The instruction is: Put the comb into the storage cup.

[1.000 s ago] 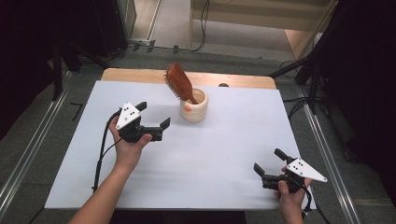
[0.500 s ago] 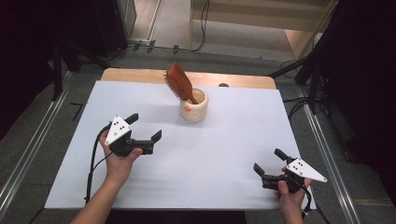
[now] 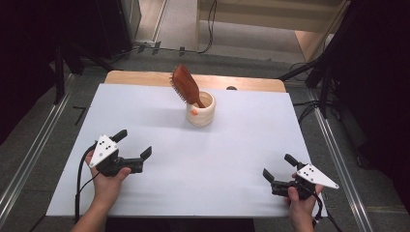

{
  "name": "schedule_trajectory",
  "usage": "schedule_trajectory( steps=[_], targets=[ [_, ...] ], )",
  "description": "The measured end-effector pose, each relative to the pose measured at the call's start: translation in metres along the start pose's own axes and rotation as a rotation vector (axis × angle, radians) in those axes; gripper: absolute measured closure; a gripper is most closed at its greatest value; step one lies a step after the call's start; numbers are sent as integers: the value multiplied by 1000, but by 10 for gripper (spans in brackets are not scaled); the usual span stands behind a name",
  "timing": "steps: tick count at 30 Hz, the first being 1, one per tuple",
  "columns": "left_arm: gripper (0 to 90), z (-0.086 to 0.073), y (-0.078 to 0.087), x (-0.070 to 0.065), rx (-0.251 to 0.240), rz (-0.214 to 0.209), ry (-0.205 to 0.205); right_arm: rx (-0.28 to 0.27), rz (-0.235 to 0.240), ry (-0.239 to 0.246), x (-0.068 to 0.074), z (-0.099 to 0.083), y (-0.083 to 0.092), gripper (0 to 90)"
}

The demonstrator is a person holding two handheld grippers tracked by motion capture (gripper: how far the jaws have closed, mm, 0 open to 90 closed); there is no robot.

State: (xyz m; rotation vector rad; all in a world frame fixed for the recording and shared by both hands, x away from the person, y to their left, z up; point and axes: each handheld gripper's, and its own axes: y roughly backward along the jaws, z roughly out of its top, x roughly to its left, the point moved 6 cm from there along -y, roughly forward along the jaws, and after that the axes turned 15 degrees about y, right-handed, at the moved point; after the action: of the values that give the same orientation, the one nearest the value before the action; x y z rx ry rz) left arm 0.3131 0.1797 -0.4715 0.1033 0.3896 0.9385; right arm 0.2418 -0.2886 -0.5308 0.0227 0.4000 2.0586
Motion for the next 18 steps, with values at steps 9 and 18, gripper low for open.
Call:
schedule_trajectory(
  steps=[9, 18],
  targets=[
    [0, -8, 21, 14, -12, 32, 23, 1, -2, -5, 0, 0, 0, 0],
    [0, -15, 41, 27, -13, 65, 19, 6, -5, -10, 0, 0, 1, 0]
  ],
)
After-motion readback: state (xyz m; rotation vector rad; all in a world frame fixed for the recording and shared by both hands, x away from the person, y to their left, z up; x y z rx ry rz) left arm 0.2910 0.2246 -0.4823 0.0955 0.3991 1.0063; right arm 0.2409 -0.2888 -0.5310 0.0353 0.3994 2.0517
